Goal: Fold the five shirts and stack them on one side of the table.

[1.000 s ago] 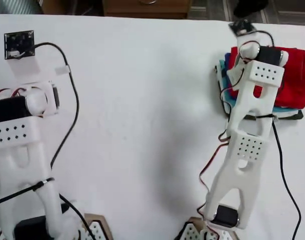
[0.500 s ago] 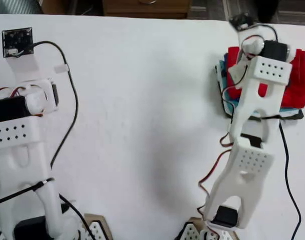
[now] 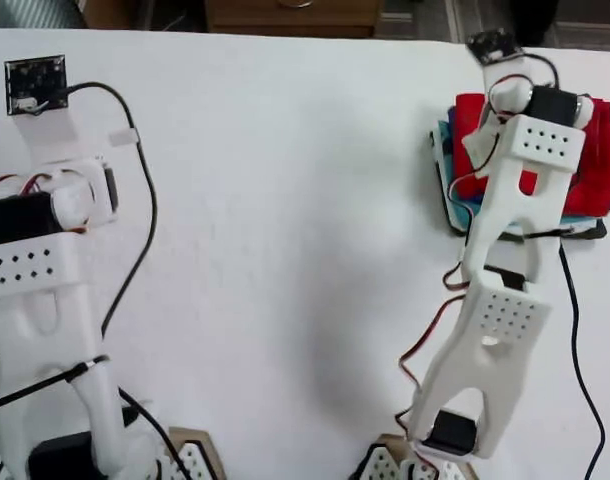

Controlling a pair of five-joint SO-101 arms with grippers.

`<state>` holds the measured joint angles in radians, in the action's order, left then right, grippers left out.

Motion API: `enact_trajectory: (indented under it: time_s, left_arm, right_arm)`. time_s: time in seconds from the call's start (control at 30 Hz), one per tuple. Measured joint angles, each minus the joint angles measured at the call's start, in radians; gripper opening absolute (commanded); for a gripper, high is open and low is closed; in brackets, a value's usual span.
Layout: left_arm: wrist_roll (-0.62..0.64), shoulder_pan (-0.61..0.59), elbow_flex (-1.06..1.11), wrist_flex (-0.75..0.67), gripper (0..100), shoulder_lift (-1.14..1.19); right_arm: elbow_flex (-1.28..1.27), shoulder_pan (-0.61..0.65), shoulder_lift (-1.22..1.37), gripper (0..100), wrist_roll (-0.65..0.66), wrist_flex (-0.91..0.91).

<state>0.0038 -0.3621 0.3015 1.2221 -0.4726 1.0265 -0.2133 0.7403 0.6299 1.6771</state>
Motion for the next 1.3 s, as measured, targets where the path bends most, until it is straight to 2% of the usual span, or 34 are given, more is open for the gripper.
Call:
enact_trajectory:
  time_s: [0.3, 0.4, 0.63, 0.8, 0.97, 1.3]
  left_arm:
    - [0.0, 0.0, 0.0, 0.06, 3, 0.0]
    - [0.0, 0.0, 0.0, 0.08, 3, 0.0]
    - [-0.037, 0.003, 0.023, 0.17, 3, -0.101]
    - [-0.141, 0.084, 0.236, 0.094, 3, -0.41]
    - [-0.216, 0.106, 0.592, -0.021, 3, -0.683]
    - [-0.405, 0.118, 1.046, -0.233, 3, -0.948]
  right_arm:
    - [0.0, -0.012, -0.015, 2.1, 0.0, 0.055]
    - [0.0, -0.012, -0.114, 2.1, -0.008, 0.063]
    - [-0.124, 0.011, -0.459, 2.1, -0.138, 0.069]
    - [-0.44, 0.143, -0.766, 2.1, -0.189, 0.069]
    - [-0.819, 0.279, -1.105, 2.1, -0.319, 0.015]
    - [-1.752, 0.311, -1.62, 2.1, -0.368, -0.295]
